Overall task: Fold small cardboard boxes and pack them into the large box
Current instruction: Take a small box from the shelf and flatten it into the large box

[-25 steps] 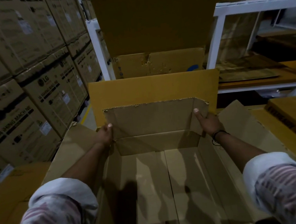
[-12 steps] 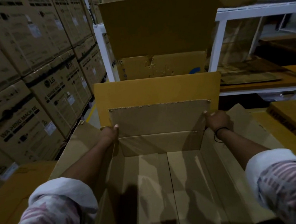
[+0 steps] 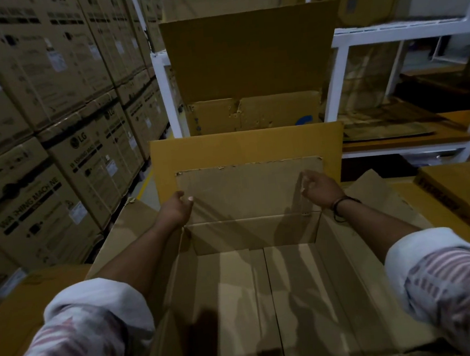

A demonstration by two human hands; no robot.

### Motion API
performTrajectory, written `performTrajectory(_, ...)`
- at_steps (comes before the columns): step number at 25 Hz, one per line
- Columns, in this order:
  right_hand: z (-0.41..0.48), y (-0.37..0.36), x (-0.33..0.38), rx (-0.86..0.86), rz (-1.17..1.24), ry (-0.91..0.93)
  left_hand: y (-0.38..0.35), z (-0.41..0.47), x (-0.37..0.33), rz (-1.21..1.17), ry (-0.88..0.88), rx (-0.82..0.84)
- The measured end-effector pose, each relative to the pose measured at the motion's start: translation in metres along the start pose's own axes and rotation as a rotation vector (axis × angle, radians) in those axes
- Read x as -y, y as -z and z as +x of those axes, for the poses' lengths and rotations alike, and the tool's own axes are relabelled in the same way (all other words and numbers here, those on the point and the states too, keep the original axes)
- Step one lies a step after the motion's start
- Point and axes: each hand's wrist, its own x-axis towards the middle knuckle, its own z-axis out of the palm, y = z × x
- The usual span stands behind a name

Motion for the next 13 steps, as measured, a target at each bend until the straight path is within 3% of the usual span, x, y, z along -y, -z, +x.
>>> performTrajectory(7,-0.001,-0.006,0.018,0.029,-0.283,0.055,0.002,-0.003,-0.004,0.122,-0.084,0.012)
performTrajectory(13,0.010,-0.012,0.035,0.120,-0.393,-0.024,-0.002,-0.001,-0.005,0.209,-0.108,0.029)
